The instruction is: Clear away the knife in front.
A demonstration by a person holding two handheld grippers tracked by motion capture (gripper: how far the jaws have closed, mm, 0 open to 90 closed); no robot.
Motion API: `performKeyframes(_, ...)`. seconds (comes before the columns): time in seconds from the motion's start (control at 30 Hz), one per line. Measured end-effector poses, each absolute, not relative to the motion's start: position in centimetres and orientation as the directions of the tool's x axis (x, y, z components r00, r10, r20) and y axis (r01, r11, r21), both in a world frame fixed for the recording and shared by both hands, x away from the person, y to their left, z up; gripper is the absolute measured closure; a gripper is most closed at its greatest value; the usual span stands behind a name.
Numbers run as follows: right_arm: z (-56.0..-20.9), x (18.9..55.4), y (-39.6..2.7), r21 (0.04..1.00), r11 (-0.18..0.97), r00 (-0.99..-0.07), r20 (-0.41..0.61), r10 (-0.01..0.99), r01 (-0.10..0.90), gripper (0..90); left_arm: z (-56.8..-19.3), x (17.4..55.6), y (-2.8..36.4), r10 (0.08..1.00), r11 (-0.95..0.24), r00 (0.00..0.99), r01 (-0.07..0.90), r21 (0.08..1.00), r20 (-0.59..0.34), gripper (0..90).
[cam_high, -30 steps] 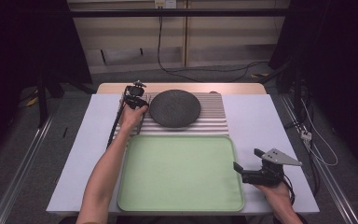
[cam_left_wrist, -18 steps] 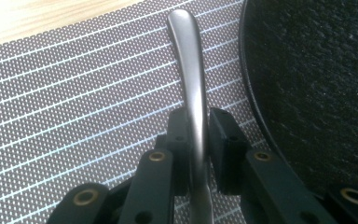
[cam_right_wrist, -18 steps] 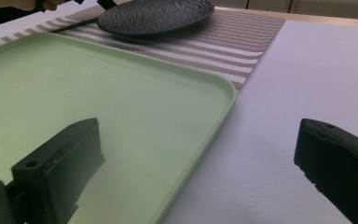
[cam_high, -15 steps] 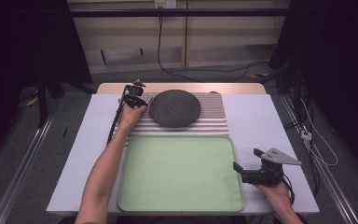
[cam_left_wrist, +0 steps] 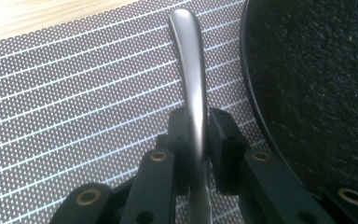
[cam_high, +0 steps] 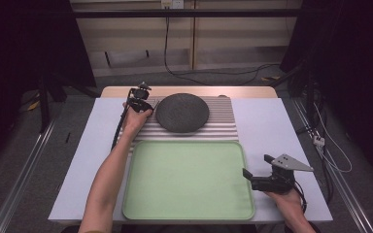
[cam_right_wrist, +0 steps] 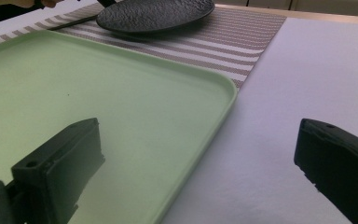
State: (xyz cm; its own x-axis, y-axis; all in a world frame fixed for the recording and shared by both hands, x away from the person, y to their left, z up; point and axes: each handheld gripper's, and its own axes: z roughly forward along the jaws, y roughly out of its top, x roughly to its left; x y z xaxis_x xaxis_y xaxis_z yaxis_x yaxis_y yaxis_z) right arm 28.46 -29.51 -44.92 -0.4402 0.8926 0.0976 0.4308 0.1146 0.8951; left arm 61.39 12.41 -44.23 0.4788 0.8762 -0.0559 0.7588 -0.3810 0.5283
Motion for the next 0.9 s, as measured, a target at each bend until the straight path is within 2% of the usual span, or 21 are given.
performKeyframes(0.43, -44.9, 28.4, -29.5, 0.895, 0.117, -0.439, 0.094, 0.894, 0.431, 0.8, -43.8, 60.9, 12.7, 0.876, -0.403, 0.482, 0.756, 0.515, -0.022, 80.0)
performKeyframes(0.9, -44.9, 28.4, -29.4, 0.895, 0.116, -0.438, 0.094, 0.894, 0.430, 0.8, -41.9, 60.2, 13.0, 0.861, -0.406, 0.506, 0.734, 0.544, -0.040, 80.0)
